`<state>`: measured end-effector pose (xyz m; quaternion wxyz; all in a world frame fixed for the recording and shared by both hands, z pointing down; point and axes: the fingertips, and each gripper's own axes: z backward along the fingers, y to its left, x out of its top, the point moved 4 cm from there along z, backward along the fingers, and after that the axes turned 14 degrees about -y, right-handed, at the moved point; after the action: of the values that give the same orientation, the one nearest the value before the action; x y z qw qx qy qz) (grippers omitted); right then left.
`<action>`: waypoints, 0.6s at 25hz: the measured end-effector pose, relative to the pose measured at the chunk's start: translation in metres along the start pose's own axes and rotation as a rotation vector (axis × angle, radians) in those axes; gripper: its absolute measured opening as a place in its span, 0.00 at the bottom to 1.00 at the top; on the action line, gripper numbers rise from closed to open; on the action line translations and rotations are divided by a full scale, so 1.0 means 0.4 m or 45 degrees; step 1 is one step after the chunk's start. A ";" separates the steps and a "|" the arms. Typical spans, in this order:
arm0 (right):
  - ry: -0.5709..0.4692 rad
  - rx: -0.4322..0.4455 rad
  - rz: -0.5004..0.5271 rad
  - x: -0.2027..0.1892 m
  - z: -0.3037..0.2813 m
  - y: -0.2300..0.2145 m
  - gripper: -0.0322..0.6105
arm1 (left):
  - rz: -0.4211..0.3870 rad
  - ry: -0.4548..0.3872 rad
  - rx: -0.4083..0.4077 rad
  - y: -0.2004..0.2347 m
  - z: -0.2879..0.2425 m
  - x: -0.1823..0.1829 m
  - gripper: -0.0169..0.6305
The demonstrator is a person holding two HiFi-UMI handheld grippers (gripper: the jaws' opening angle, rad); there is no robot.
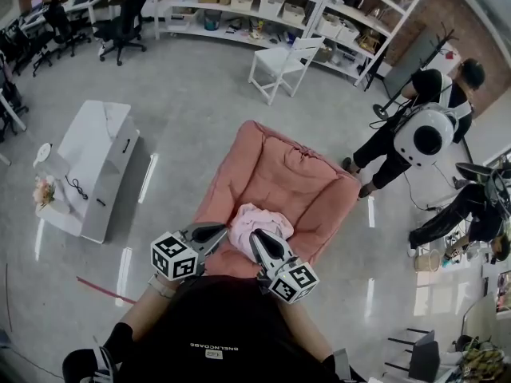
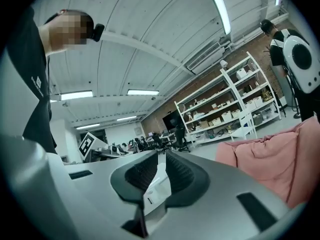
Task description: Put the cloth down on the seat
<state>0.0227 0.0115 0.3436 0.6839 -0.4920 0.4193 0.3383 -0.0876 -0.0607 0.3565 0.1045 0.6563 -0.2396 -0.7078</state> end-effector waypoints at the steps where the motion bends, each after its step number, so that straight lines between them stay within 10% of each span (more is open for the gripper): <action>1: 0.002 0.009 -0.004 -0.003 -0.002 0.001 0.16 | 0.001 0.003 0.001 0.003 0.001 -0.002 0.06; 15: 0.008 -0.013 -0.123 -0.031 -0.024 -0.030 0.14 | 0.036 0.014 0.041 0.034 0.010 -0.026 0.06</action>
<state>0.0258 -0.0019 0.3578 0.6956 -0.5161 0.3956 0.3054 -0.0924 -0.0668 0.3723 0.1052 0.6584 -0.2595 -0.6987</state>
